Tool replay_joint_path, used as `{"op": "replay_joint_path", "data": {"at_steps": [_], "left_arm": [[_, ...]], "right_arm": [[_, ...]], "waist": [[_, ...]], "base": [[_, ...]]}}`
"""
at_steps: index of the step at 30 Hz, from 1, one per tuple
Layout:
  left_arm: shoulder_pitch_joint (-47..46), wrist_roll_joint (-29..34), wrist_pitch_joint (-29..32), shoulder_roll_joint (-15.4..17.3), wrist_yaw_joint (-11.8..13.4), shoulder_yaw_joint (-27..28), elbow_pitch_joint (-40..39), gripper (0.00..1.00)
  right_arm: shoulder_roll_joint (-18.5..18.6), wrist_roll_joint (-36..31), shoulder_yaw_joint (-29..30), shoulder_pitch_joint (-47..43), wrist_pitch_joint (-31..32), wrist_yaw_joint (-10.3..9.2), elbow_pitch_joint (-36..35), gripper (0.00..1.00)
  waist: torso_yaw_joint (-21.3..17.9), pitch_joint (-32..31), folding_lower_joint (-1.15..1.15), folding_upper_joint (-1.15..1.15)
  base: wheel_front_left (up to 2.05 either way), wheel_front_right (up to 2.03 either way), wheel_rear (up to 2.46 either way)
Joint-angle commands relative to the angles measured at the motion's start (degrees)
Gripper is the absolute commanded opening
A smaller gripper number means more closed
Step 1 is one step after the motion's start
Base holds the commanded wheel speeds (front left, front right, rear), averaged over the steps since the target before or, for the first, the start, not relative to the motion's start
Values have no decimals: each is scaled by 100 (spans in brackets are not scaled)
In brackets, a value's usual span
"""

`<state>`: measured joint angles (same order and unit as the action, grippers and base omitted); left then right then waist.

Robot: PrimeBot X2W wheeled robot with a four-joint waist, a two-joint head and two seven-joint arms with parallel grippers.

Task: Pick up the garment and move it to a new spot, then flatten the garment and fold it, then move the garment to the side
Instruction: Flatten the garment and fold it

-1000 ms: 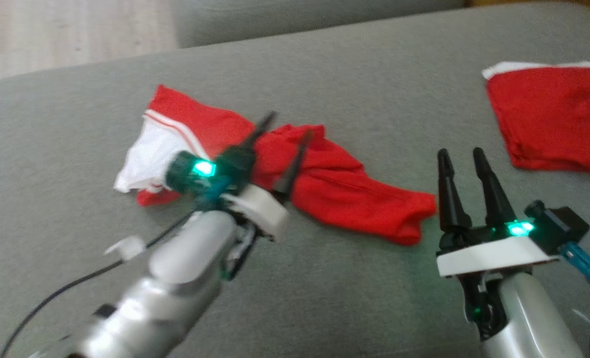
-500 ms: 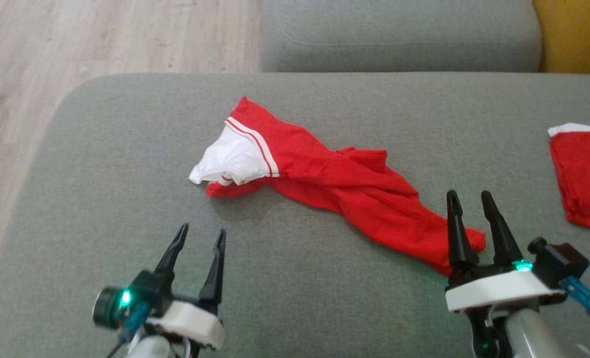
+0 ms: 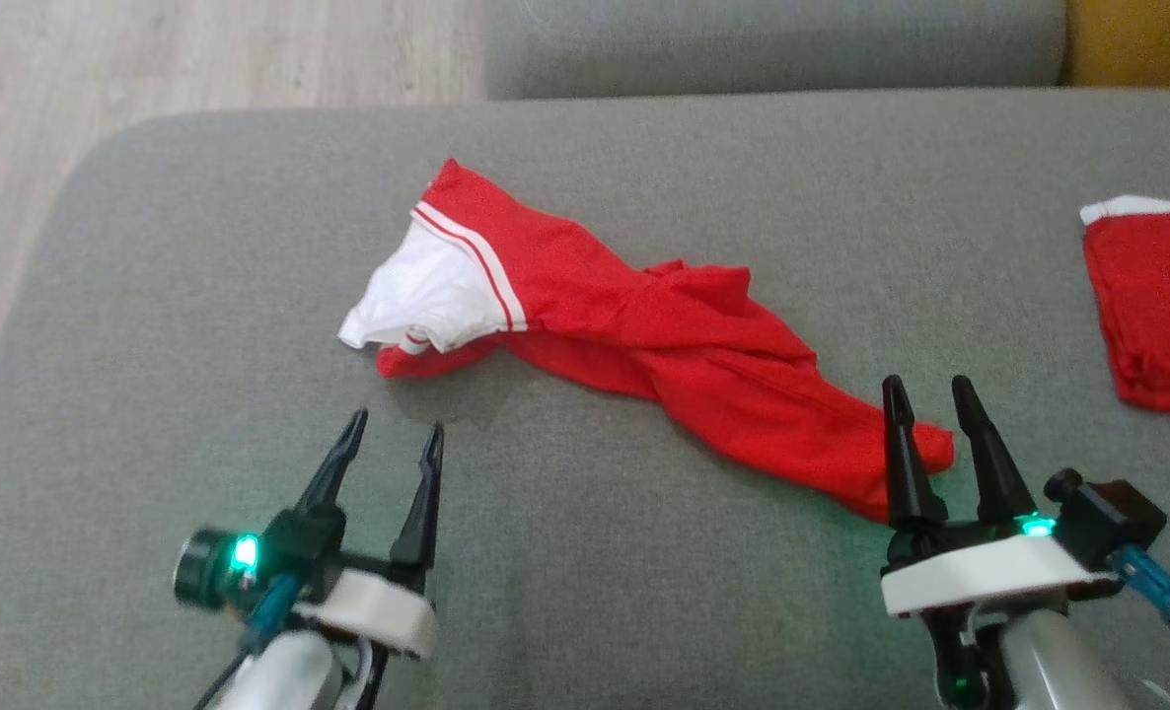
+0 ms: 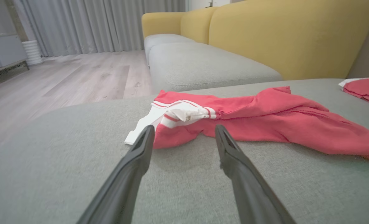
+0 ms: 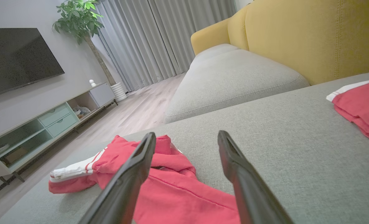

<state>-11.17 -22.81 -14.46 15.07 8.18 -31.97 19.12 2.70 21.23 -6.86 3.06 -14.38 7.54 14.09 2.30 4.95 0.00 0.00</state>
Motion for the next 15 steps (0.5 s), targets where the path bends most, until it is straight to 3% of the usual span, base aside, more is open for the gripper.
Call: {"op": "replay_joint_path", "data": {"at_steps": [1,9,15], "left_arm": [[-473,132,-51,110,-38,146,-40,100],[-1681,1081,403,332,-152,-456,716,100],[-2264,1365,562,406,-162,-590,1183,100]], "right_arm": [[18,-54,-121,298,-62,-5,-210,100],[18,-89,-103,440,-62,-5,-291,100],[18,-49,-146,566,-62,-5,-293,100]], "waist": [[-84,180,0,0],[-184,631,0,0],[-320,840,0,0]], "base": [[0,0,0],[0,0,0],[0,0,0]]}}
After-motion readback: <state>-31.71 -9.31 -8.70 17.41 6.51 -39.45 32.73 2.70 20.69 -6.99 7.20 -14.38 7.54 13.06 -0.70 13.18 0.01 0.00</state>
